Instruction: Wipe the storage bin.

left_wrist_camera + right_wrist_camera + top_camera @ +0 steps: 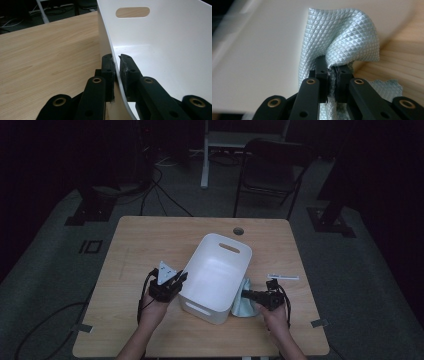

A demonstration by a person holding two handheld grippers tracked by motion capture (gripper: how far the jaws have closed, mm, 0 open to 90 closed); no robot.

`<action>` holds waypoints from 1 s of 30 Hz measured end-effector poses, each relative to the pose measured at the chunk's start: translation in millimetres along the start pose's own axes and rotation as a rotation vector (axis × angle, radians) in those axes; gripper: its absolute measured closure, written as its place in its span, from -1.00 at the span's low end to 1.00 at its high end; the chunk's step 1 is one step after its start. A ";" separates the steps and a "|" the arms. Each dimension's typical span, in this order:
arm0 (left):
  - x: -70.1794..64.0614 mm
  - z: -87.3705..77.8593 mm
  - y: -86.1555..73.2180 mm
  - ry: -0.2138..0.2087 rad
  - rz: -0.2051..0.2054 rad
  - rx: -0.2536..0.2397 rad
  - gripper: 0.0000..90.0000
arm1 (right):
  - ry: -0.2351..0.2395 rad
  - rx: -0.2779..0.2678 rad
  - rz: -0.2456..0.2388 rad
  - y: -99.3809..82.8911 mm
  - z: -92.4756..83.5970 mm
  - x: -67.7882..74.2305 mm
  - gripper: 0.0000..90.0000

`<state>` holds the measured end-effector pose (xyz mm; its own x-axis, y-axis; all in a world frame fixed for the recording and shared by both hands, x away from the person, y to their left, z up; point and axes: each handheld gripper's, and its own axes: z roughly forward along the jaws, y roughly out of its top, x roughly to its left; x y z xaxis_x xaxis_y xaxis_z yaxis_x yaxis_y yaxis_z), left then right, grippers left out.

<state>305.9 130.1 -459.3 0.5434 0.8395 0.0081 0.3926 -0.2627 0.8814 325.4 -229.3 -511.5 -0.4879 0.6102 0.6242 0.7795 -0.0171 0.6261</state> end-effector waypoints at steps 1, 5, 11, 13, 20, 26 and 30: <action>-0.4 0.2 -0.1 0.001 -0.006 -0.002 0.83 | 0.073 -0.030 -0.020 0.8 -10.7 13.6 0.86; -2.5 1.4 0.3 -0.009 -0.007 -0.005 0.83 | 0.134 -0.068 -0.066 4.6 -26.3 35.6 0.86; -3.7 1.5 0.6 -0.015 0.001 -0.002 0.83 | 0.054 -0.084 -0.118 -0.2 -18.7 36.1 0.86; -4.0 1.6 0.6 -0.012 0.000 -0.002 0.83 | 0.027 -0.076 -0.120 -1.8 -15.0 33.8 0.86; -4.4 2.3 1.1 -0.007 0.000 -0.001 0.83 | -0.021 -0.034 -0.066 -8.8 -1.5 13.9 0.87; -4.2 2.8 1.1 -0.004 -0.002 -0.004 0.82 | -0.093 0.042 -0.043 -15.8 15.5 -6.0 0.87; -4.5 3.1 0.9 0.009 -0.013 -0.007 0.82 | -0.092 0.059 0.002 -19.1 20.0 -12.7 0.87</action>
<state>306.1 124.6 -460.0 0.5314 0.8471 0.0010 0.3940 -0.2482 0.8850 324.6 -220.8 -540.8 -0.4500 0.6806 0.5782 0.8039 0.0268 0.5941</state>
